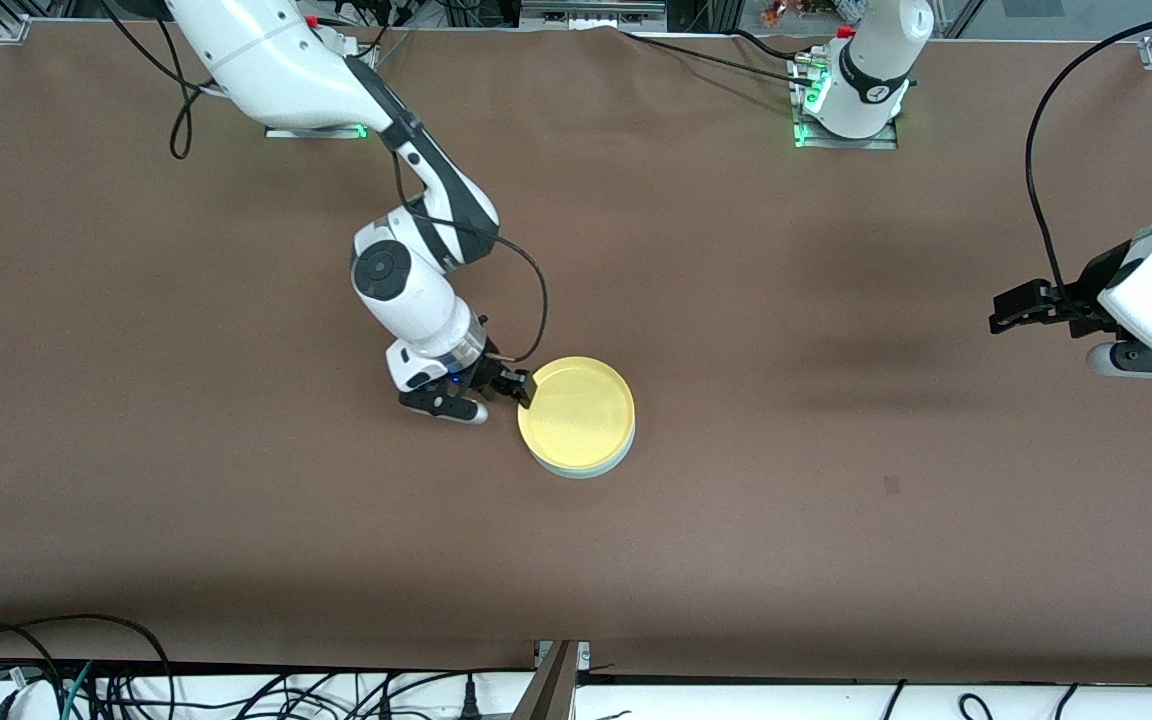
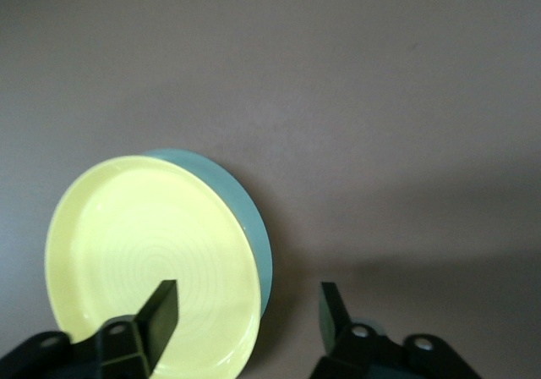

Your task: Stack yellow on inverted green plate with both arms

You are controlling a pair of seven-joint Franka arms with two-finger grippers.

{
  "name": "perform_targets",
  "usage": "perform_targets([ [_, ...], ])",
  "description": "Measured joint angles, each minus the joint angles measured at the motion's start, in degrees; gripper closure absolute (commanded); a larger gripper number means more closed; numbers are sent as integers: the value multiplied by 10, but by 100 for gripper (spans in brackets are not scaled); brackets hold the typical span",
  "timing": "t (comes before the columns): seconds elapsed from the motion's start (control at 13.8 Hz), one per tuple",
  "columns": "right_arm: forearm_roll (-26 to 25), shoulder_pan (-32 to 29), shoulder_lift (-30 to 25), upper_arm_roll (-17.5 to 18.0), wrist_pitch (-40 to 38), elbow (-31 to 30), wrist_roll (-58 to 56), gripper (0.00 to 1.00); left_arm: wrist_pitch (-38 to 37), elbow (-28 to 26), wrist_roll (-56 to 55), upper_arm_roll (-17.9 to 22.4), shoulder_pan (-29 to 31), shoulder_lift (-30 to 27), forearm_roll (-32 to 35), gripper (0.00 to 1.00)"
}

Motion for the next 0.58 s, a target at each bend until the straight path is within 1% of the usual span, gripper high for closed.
perform_targets([
  [0.22, -2, 0, -89, -35, -113, 3, -8, 0, 0, 0, 0, 1, 1, 0, 0, 0],
  [0.36, -3, 0, -145, -65, -188, 3, -33, 0, 0, 0, 0, 1, 1, 1, 0, 0],
  [0.58, -4, 0, -210, -130, -288, 1, -129, 0, 0, 1, 0, 1, 1, 1, 0, 0],
])
